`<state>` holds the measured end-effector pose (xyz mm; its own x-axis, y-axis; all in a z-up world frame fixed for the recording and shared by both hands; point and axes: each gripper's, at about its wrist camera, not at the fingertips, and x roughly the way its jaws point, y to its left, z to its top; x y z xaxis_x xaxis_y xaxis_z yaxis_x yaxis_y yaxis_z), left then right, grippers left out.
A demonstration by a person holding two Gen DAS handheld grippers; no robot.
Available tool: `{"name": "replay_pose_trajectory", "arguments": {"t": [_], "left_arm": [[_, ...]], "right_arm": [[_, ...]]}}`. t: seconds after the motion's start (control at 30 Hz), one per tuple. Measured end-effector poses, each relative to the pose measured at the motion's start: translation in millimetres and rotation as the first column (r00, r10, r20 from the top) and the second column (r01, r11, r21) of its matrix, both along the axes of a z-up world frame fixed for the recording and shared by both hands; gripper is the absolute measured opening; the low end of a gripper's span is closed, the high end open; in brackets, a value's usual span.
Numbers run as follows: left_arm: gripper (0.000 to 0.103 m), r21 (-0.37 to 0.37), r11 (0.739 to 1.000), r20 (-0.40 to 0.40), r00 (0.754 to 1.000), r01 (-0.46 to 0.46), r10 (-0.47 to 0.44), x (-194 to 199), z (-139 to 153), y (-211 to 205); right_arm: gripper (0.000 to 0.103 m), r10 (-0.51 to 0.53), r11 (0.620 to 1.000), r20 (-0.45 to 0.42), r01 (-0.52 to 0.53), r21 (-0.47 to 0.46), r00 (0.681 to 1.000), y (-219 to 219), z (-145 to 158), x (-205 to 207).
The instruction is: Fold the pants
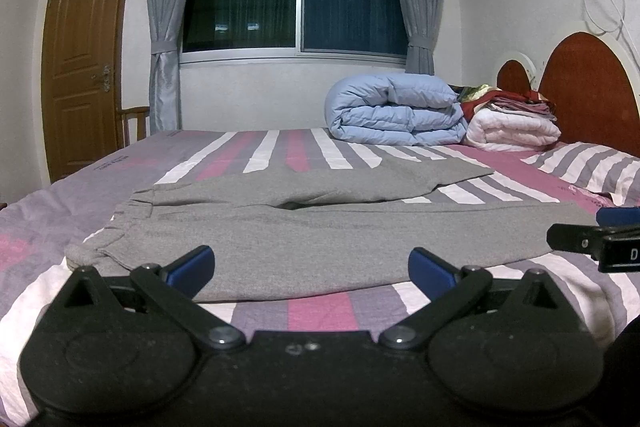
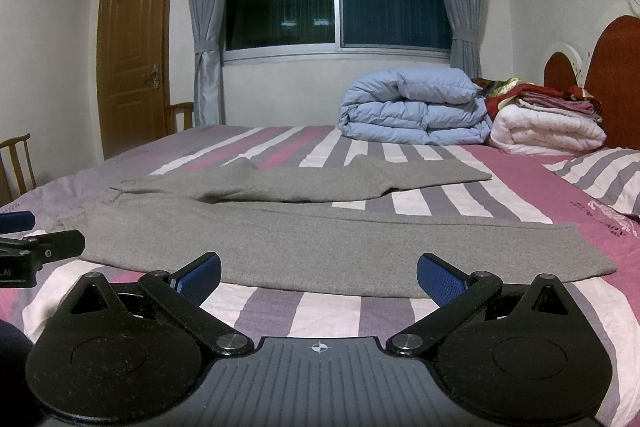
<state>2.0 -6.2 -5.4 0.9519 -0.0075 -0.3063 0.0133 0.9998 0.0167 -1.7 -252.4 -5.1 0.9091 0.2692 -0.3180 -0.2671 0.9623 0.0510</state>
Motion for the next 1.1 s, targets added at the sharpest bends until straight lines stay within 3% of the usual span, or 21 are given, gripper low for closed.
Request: {"name": "replay_pose_trajectory", "arguments": {"t": [1.1], "left_arm": [[0.097,0.000,1.000,-0.001,1.000,0.000,0.000,0.6,0.0,1.1]], "right_arm": [[0.103,-0.001,1.000,-0.001,0.001,0.002,1.000,-1.3,-2.6,2.2]]}}
